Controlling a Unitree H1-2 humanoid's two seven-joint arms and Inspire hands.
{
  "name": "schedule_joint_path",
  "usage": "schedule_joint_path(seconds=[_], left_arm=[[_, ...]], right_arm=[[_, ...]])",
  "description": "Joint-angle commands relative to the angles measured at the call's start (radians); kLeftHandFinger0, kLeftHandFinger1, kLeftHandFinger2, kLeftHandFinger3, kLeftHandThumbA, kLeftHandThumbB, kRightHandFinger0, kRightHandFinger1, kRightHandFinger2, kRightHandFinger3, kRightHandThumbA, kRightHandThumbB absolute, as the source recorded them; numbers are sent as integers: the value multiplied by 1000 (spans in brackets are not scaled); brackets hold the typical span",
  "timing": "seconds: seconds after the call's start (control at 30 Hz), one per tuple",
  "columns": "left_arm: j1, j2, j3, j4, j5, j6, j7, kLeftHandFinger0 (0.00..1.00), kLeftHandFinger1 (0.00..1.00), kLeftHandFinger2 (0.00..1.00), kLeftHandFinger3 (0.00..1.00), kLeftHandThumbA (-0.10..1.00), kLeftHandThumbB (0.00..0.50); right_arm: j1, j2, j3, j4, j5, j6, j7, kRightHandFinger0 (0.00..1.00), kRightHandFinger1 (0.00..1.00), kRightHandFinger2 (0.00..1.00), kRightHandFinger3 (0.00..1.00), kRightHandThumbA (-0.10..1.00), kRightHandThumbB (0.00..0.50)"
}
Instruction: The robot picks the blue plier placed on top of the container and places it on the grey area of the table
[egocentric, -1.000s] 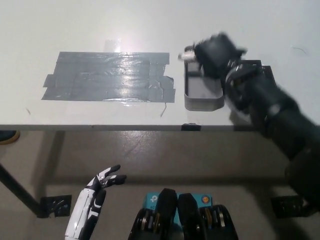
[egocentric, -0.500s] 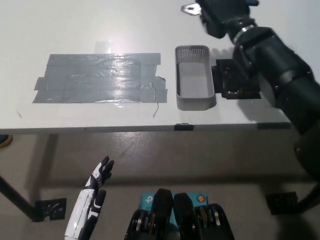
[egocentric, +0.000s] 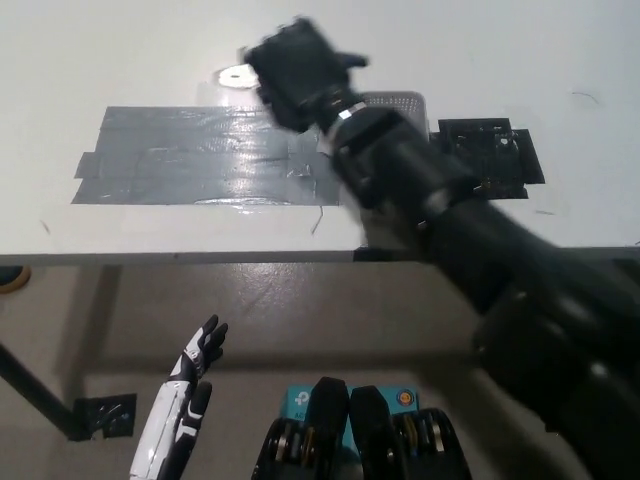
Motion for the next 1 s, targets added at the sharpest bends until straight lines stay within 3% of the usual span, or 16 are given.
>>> schedule_joint_path(seconds=[0.0, 0.03, 0.13, 0.27, 0.3, 0.37, 0.4, 0.43, 0.47, 0.53, 0.57, 0.97], left_arm=[[13, -10, -4, -14, -1, -34, 4, 1000, 1000, 1000, 1000, 1000, 194], [14, -12, -6, -16, 4, -32, 4, 1000, 1000, 1000, 1000, 1000, 196], [11, -16, -8, -20, 7, -29, 3, 1000, 1000, 1000, 1000, 1000, 203], [2, -15, -10, -24, 10, -26, -2, 1000, 1000, 1000, 1000, 1000, 206], [1, -15, -9, -24, 11, -26, -1, 1000, 1000, 1000, 1000, 1000, 203], [2, -14, -6, -28, 10, -27, 1, 1000, 1000, 1000, 1000, 1000, 200], [2, -14, -5, -29, 10, -27, 1, 1000, 1000, 1000, 1000, 1000, 195], [-3, -13, -8, -27, 12, -28, -1, 1000, 1000, 1000, 1000, 1000, 195], [-4, -14, -11, -32, 14, -23, -3, 1000, 1000, 1000, 1000, 1000, 197], [-6, -12, -12, -31, 14, -27, -5, 1000, 1000, 1000, 1000, 1000, 195], [-7, -11, -12, -33, 20, -27, -4, 1000, 1000, 1000, 1000, 1000, 191], [-24, -13, -10, -46, 36, -11, 0, 1000, 1000, 1000, 1000, 1000, 179]], right_arm=[[-77, 42, -8, 19, -6, 17, -7, 0, 0, 301, 460, -100, 347], [-76, 51, -14, 26, 1, 8, -12, 0, 0, 243, 450, -100, 337], [-75, 65, -17, 43, 6, -4, -1, 0, 0, 234, 459, -100, 322], [-44, 70, -28, 58, 16, 2, -17, 0, 0, 244, 359, -100, 386], [-43, 69, -26, 61, 12, 13, -7, 0, 13, 301, 383, -100, 403], [-36, 66, -28, 64, 14, 23, -10, 0, 2, 348, 451, -100, 379], [-30, 55, -32, 65, 18, 23, 2, 18, 104, 491, 668, -48, 286], [-32, 46, -46, 70, 33, 33, 65, 544, 671, 916, 1000, 170, 258], [-35, 44, -59, 78, 46, 64, 133, 1000, 1000, 1000, 1000, 409, 301], [-36, 37, -79, 80, 55, 83, 188, 1000, 1000, 1000, 1000, 551, 392], [-37, 33, -83, 80, 53, 91, 204, 1000, 1000, 1000, 1000, 589, 413], [-52, -16, -110, 62, 40, 70, 159, 1000, 1000, 1000, 1000, 623, 369]])
